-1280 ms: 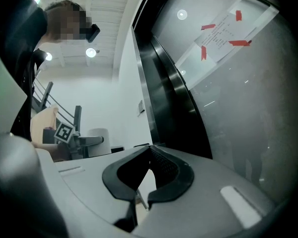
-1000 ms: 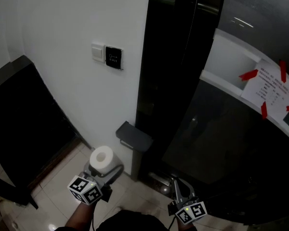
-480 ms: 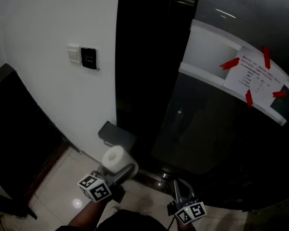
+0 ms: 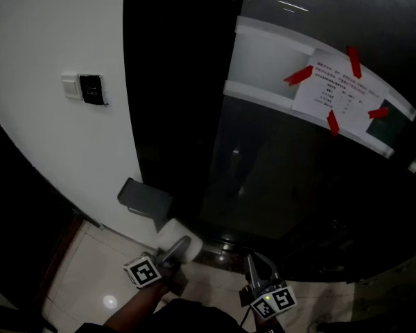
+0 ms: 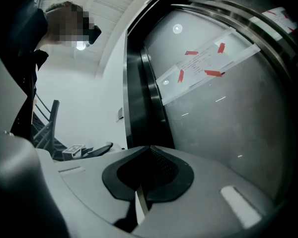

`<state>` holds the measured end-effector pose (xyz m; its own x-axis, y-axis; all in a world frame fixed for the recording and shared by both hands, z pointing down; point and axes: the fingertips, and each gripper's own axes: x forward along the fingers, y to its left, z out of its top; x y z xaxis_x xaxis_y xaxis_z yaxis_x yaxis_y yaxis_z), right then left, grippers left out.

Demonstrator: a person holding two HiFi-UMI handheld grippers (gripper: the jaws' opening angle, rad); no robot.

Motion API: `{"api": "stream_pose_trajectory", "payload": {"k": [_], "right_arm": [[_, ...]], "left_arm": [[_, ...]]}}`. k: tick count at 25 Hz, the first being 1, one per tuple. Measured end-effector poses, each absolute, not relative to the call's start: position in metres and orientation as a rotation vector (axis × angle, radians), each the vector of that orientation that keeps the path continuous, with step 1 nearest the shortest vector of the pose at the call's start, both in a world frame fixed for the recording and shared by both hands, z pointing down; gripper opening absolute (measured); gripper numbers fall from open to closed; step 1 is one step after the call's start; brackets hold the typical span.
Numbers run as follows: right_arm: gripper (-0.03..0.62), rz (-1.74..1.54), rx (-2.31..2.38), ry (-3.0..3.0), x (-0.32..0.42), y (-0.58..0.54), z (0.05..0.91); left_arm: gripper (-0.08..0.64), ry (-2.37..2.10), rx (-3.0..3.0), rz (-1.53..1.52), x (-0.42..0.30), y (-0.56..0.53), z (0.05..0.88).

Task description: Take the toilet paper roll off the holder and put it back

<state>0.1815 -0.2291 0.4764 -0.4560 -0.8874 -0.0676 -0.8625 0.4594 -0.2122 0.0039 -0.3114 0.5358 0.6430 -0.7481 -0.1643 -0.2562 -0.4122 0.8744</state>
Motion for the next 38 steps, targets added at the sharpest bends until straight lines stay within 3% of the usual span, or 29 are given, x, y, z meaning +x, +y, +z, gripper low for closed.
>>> {"api": "stream_pose_trajectory", "payload": {"k": [8, 17, 38], "right_arm": [[0.014, -0.179, -1.598, 2.497, 0.191, -0.222, 0.469], [0.014, -0.157, -1.625, 2.498, 0.191, -0.222, 0.465], [0.014, -0.190, -1.558, 2.542, 0.174, -0.248, 0.472]], "left_arm": [[0.477, -0.651, 1.627, -0.898, 0.008, -0.335, 0.574], [0.476, -0.687, 1.648, -0.875, 0.005, -0.365, 0.606], [0.476, -0.652, 1.528, -1.053, -0.033, -0.393, 0.602]]}}
